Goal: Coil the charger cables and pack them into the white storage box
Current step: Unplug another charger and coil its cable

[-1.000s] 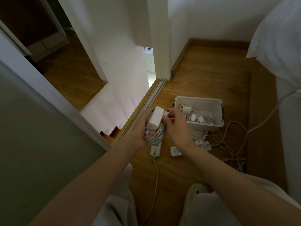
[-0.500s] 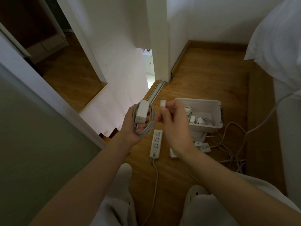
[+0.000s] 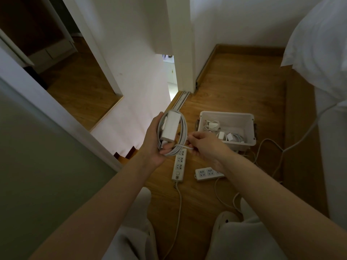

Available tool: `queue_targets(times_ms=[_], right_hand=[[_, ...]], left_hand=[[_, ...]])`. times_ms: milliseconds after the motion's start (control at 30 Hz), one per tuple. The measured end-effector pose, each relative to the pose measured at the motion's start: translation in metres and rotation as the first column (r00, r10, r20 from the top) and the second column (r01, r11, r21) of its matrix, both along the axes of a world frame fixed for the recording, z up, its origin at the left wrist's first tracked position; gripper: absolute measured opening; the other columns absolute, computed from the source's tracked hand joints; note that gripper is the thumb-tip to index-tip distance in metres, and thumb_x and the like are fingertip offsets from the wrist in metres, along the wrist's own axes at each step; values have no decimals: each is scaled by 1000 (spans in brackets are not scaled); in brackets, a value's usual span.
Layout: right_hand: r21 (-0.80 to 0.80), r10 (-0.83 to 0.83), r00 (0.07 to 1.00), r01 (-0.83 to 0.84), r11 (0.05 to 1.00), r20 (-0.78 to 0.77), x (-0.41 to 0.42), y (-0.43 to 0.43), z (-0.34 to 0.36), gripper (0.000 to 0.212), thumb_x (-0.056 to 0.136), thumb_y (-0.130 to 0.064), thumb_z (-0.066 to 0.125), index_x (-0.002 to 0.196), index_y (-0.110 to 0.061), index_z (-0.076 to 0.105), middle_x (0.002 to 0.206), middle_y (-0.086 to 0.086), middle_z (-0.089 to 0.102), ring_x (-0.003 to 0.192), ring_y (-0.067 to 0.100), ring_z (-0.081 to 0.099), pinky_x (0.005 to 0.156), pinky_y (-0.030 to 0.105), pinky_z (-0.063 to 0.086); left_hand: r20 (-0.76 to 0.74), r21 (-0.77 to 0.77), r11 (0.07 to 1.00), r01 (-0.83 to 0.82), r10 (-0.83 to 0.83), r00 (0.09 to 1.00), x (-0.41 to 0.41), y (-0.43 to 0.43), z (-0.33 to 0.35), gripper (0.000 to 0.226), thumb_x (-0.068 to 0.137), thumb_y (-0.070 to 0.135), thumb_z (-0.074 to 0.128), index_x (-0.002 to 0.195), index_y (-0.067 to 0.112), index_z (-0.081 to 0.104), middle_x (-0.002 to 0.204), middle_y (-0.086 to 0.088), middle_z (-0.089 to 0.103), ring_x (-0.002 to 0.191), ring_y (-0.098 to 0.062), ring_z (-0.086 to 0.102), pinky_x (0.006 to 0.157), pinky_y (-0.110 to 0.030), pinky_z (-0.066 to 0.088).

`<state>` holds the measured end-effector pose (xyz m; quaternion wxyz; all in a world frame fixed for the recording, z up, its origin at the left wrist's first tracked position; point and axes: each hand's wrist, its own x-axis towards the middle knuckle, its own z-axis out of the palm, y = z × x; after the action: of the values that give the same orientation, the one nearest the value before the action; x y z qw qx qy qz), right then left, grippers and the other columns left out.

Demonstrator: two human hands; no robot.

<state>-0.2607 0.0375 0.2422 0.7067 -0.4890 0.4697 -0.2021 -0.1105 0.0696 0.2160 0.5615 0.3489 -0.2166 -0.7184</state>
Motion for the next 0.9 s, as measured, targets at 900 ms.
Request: queue_targets(times_ms=[900], right_hand=[[-297, -101, 983, 142, 944, 150, -5, 17, -9, 31, 84, -9, 66, 109, -20, 53, 89, 6, 65, 90, 18, 64, 73, 24, 54]], left_hand=[[59, 270, 958, -99, 87, 995, -14, 2, -9, 47, 93, 48, 40, 75, 11, 62, 44, 1, 48, 25, -3, 36, 28, -10, 24]])
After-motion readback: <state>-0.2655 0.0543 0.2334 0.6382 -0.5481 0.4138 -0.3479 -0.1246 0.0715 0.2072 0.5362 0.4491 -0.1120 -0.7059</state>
